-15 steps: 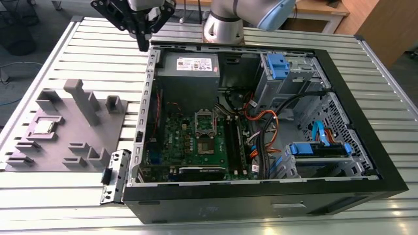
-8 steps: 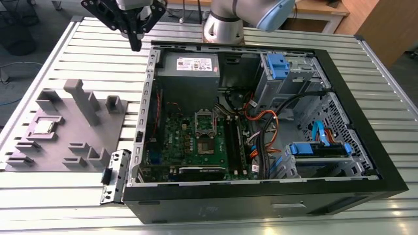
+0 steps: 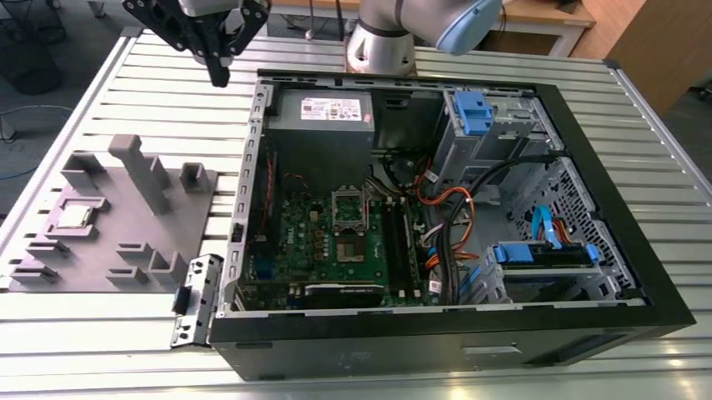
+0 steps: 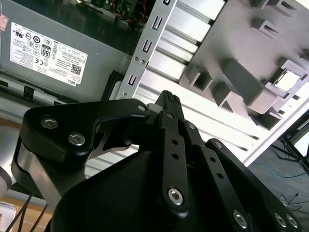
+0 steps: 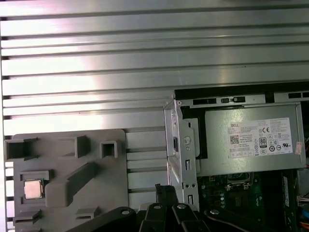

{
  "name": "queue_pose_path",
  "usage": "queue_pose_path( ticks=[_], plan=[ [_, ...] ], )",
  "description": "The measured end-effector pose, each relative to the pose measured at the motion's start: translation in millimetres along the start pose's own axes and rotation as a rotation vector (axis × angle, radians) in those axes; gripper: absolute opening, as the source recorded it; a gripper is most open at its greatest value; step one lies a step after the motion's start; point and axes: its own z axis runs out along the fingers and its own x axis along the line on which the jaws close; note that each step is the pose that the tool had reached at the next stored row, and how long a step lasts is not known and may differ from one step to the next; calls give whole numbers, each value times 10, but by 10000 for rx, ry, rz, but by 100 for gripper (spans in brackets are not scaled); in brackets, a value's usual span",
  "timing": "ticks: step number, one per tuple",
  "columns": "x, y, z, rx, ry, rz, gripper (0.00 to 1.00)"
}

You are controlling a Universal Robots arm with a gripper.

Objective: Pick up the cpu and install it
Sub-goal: 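Reach for the cpu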

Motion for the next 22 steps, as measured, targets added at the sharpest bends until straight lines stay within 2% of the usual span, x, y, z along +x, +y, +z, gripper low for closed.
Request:
queue_pose_path(
  ticks=[12, 22],
  plan=[
    [167, -13, -3, 0, 0, -1, 11],
    [349, -27, -4, -1, 0, 0, 11]
  ],
)
